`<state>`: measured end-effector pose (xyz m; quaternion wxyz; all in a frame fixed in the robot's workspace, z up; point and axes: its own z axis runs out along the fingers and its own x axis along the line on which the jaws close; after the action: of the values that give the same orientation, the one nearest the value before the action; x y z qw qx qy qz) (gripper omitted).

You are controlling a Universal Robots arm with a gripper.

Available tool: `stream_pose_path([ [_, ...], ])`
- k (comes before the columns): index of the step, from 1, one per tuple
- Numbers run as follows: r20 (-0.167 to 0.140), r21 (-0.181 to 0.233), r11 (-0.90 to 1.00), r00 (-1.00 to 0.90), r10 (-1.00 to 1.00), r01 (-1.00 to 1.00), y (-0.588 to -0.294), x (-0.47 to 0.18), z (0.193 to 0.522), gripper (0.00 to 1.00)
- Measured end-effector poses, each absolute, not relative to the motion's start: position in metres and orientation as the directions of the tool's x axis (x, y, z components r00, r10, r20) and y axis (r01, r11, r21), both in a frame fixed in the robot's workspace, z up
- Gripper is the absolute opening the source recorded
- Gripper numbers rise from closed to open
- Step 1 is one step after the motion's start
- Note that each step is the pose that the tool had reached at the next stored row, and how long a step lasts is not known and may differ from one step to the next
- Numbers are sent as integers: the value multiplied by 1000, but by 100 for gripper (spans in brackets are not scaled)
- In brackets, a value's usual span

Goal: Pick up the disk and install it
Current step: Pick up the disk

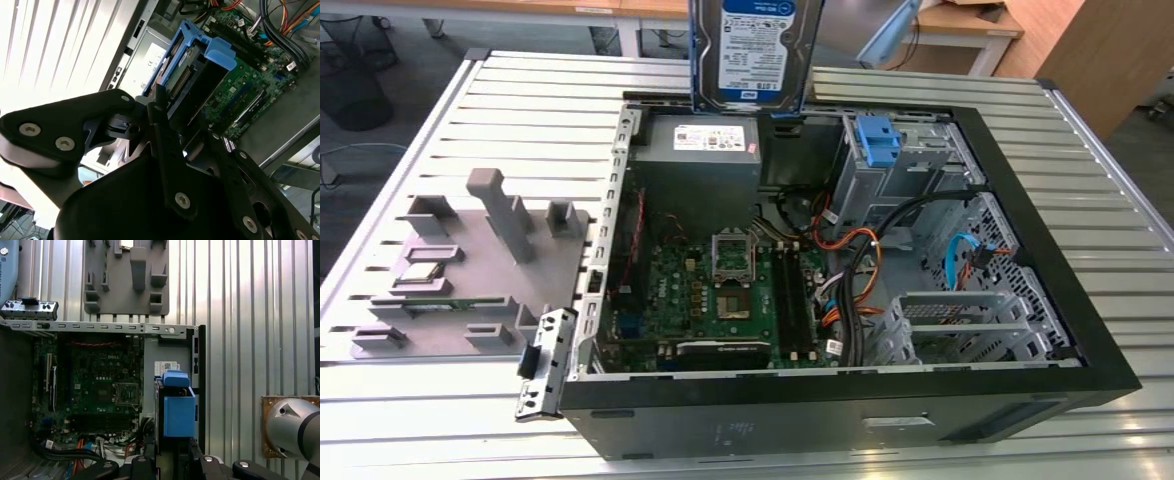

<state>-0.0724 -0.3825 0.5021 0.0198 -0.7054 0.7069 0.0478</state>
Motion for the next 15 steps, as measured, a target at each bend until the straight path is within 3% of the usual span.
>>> stream_pose_path([
  [15, -95, 40, 0, -4, -995, -999, -382, -60, 502, 35],
])
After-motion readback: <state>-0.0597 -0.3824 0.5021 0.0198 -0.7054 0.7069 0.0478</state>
